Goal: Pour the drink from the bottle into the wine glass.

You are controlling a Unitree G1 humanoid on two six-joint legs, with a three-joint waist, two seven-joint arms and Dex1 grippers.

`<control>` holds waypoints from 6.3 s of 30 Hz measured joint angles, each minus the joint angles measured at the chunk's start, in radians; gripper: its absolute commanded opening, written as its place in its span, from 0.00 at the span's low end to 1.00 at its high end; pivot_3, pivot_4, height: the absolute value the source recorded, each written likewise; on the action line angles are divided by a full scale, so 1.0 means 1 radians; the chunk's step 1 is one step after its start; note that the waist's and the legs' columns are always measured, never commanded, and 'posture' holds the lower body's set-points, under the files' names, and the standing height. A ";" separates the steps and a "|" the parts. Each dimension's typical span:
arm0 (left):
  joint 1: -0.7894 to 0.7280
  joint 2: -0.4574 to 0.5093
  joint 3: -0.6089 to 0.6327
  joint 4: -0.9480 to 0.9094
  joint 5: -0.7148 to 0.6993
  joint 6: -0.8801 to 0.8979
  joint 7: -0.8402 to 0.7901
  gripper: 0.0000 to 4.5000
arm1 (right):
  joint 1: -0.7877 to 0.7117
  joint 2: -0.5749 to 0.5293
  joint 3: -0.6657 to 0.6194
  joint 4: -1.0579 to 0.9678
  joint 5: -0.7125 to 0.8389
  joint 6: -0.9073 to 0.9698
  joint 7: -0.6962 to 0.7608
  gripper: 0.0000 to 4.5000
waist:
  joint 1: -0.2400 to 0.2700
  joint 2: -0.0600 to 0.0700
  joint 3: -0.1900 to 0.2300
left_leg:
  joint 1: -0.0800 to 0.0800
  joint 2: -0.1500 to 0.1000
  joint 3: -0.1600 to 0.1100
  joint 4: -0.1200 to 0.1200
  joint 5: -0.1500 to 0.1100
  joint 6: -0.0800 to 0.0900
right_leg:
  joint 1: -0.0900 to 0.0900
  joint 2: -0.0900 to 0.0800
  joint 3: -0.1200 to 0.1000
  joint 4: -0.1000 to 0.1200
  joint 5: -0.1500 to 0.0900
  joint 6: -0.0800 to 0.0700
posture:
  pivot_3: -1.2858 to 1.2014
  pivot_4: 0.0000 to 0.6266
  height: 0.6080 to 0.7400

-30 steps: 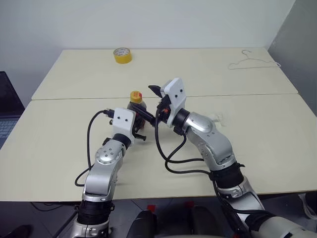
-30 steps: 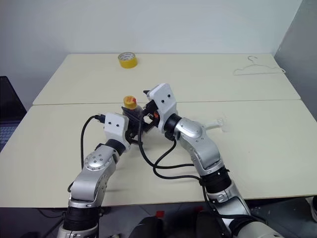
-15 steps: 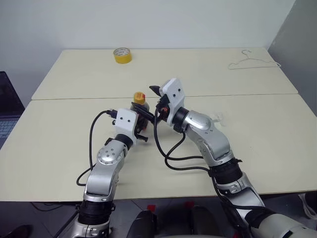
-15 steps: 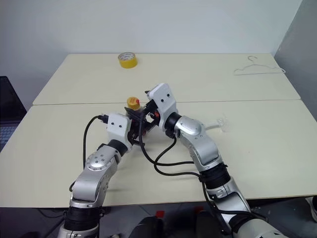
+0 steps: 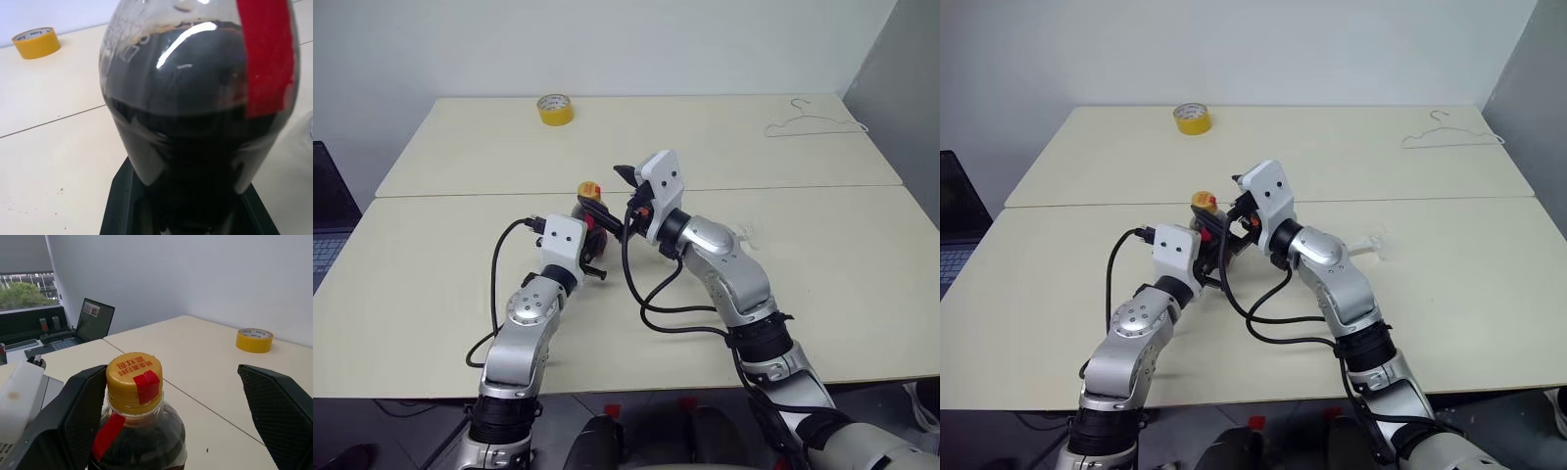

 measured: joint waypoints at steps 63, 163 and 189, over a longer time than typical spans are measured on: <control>-0.001 -0.016 0.019 0.016 -0.008 0.001 0.000 0.14 | -0.068 -0.022 0.013 -0.012 0.000 0.132 -0.016 1.00 | 0.000 0.000 0.000 | 0.000 0.000 0.000 0.000 0.000 0.000 | 0.000 0.000 0.000 0.000 0.000 0.000 | 0.52 0.24 1.00; -0.013 -0.013 0.003 0.025 -0.009 0.001 -0.019 0.14 | -0.041 -0.080 0.009 -0.089 0.009 0.183 -0.015 1.00 | 0.000 0.000 0.000 | 0.000 0.000 0.000 0.000 0.000 0.000 | 0.000 0.000 0.000 0.000 0.000 0.000 | 0.52 0.24 1.00; -0.013 -0.011 0.017 0.026 -0.009 0.001 -0.021 0.14 | -0.045 -0.089 -0.042 -0.235 0.154 0.365 0.007 1.00 | 0.000 0.000 0.000 | 0.000 0.000 0.000 0.000 0.000 0.000 | 0.000 0.000 0.000 0.000 0.000 0.000 | 0.52 0.24 1.00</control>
